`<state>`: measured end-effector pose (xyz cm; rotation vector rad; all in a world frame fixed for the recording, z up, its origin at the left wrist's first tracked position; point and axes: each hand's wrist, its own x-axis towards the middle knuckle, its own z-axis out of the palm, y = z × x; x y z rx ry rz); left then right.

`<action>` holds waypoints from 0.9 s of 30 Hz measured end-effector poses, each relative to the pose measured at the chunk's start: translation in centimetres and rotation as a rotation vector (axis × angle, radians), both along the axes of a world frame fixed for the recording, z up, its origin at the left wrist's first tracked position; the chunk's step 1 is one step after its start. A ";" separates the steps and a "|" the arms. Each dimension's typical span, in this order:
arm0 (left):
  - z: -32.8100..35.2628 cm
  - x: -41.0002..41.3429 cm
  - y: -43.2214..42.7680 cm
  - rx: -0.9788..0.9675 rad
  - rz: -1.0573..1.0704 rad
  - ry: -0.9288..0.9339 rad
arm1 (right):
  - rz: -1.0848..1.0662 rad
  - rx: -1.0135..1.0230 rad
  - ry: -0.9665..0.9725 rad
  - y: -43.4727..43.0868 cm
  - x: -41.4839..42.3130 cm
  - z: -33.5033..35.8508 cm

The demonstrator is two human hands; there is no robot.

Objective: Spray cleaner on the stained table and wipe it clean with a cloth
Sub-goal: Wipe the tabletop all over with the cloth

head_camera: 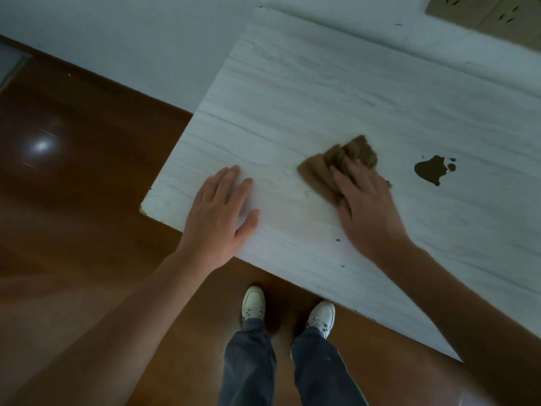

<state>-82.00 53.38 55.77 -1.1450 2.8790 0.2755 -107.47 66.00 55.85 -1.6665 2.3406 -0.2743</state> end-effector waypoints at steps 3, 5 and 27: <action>-0.4 -0.1 0.3 0.020 0.021 -0.001 | 0.285 0.027 -0.052 3.0 3.5 0.0; -0.3 -0.3 0.5 0.024 0.043 -0.001 | 0.459 0.009 -0.039 2.4 3.7 -0.1; -0.4 -8.0 1.3 -0.020 -0.001 0.064 | 0.553 -0.064 0.124 0.7 -12.4 -0.8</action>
